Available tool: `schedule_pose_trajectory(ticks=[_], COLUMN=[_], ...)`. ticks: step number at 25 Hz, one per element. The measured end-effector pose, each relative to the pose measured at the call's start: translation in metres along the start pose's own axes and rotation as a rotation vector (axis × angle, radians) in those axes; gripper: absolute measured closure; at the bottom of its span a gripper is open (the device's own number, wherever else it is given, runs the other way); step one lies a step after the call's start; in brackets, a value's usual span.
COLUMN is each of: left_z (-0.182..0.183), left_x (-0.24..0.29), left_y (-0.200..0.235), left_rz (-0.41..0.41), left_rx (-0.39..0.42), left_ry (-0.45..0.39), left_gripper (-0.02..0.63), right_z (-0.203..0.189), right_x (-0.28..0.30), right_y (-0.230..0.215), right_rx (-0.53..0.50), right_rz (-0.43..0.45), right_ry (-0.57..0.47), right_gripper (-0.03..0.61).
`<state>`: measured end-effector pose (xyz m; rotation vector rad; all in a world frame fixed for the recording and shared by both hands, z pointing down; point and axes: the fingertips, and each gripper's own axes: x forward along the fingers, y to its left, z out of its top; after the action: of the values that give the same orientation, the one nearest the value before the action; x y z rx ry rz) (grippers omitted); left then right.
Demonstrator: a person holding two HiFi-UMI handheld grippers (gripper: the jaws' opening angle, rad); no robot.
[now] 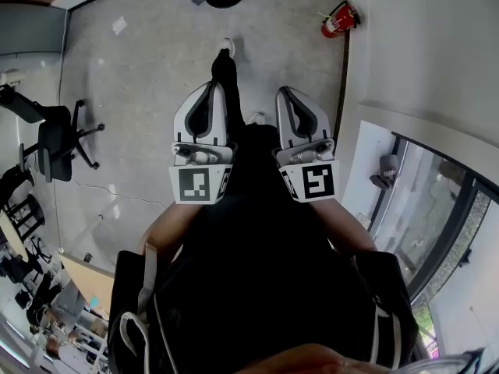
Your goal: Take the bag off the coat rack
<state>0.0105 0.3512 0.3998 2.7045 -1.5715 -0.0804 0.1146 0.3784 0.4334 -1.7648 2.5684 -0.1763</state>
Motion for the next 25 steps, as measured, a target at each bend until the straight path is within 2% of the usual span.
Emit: schedule_pose_trajectory(ticks=[4,8,14,19,25], left_z=[-0.002,-0.001,0.003,-0.003,-0.01], left_x=[0.014,0.023,0.033,0.041,0.054], left_y=[-0.017,-0.022,-0.004,0.003,0.032], left_rz=[-0.04,-0.043,-0.001,0.004,0.029], left_rx=[0.021,0.023,-0.005,-0.025,-0.064], left_ry=[-0.002,-0.019,-0.02,-0.021,-0.01], left_gripper=[0.594,0.594,0.594,0.594,0.594], right_z=[0.0,-0.002,0.009,0.002,-0.005], right_x=[-0.003,0.003,0.016,0.029,0.056], right_y=[-0.013,-0.027,-0.027,-0.032,-0.033], right_rx=[-0.002,-0.016,-0.047,-0.038,-0.022], right_rz=[-0.009,-0.008,0.005,0.003,0.009], right_ry=[-0.003,-0.002,-0.006,0.016,0.055], right_gripper=[0.557,0.557,0.557,0.557,0.557])
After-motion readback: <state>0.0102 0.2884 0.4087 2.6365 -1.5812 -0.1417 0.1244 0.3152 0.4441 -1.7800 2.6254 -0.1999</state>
